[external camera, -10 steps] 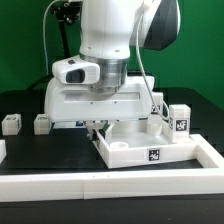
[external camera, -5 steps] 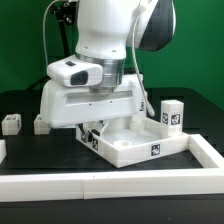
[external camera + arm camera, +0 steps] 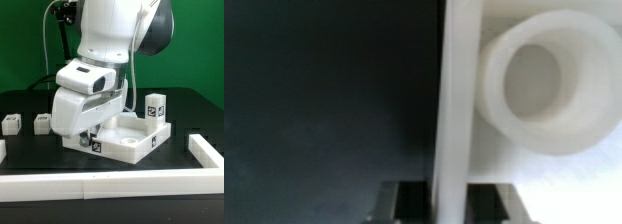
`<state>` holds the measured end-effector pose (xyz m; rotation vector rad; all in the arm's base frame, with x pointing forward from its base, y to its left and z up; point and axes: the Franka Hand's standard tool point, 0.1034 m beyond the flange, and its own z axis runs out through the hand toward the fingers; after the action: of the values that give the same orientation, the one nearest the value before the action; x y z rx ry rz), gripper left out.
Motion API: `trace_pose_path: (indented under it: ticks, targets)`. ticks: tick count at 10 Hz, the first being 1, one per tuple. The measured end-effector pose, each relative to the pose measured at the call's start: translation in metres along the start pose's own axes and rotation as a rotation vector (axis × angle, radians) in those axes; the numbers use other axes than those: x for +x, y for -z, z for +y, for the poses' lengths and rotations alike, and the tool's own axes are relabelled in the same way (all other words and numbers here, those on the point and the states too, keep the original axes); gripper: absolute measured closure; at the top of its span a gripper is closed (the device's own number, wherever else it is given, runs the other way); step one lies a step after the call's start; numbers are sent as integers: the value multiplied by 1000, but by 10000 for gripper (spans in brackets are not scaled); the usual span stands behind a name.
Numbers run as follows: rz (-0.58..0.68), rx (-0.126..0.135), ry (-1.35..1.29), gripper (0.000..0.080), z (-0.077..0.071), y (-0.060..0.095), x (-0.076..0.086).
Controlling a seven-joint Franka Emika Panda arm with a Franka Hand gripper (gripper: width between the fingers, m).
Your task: Assemble square table
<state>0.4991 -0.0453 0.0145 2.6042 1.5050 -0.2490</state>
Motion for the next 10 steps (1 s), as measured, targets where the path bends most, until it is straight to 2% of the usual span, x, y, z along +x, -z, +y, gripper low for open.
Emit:
trace_pose_path:
  ticks: [2, 4, 8, 9, 10]
  targets:
    - [-17, -25, 244, 723, 10, 1, 7]
    - [-51, -71, 500, 723, 24, 5, 30]
    - [-68, -74, 595, 724, 27, 3, 21]
    - [-76, -61, 581, 724, 28, 3, 27]
    - [-80, -59, 593, 724, 34, 6, 41]
